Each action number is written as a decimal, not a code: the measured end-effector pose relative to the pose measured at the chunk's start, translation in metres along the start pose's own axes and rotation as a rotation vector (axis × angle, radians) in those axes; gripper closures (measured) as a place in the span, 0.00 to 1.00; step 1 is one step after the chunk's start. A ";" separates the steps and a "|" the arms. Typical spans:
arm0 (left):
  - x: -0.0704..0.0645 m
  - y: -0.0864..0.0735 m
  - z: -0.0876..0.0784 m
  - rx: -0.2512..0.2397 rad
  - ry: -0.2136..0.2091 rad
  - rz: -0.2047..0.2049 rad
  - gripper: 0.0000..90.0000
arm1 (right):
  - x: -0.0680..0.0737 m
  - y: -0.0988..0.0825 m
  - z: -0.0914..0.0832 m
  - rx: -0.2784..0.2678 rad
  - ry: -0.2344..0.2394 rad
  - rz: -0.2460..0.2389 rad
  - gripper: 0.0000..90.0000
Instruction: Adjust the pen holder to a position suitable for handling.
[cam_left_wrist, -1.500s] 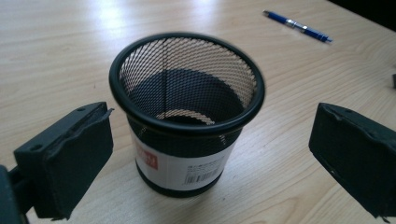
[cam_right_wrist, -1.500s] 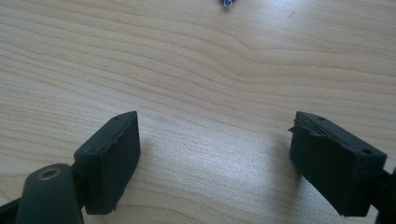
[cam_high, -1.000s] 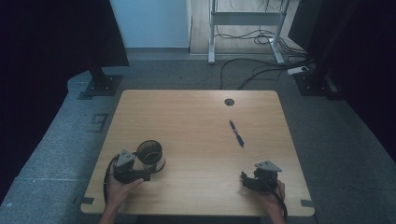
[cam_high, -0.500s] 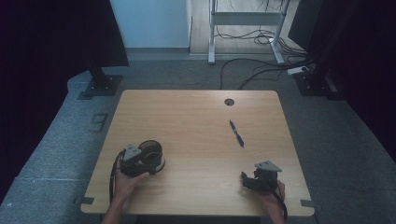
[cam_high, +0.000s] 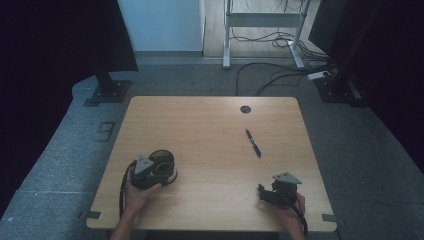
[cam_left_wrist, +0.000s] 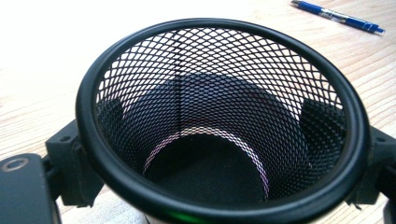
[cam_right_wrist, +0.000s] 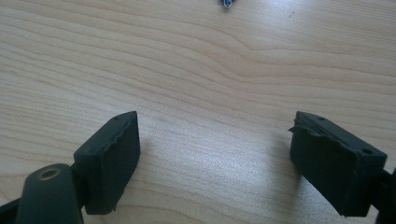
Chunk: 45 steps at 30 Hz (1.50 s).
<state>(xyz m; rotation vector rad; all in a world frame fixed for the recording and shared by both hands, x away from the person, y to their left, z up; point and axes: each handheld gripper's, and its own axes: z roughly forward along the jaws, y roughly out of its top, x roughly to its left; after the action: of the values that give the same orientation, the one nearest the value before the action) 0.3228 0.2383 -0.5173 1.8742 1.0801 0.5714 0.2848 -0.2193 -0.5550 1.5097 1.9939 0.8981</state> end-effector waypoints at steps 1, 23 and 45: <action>0.000 0.000 -0.001 -0.004 -0.005 -0.004 0.10 | 0.000 0.000 0.000 0.000 0.000 0.000 0.17; -0.024 0.008 -0.018 -0.029 0.000 0.023 0.11 | 0.000 0.000 0.001 -0.001 -0.010 0.007 0.17; -0.054 0.053 0.007 -0.006 -0.001 0.056 0.11 | 0.000 0.001 0.001 -0.001 -0.011 0.009 0.17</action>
<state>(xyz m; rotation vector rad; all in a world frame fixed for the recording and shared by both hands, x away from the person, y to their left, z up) 0.3240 0.1758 -0.4737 1.9040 1.0275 0.6053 0.2857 -0.2189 -0.5550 1.5208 1.9807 0.8927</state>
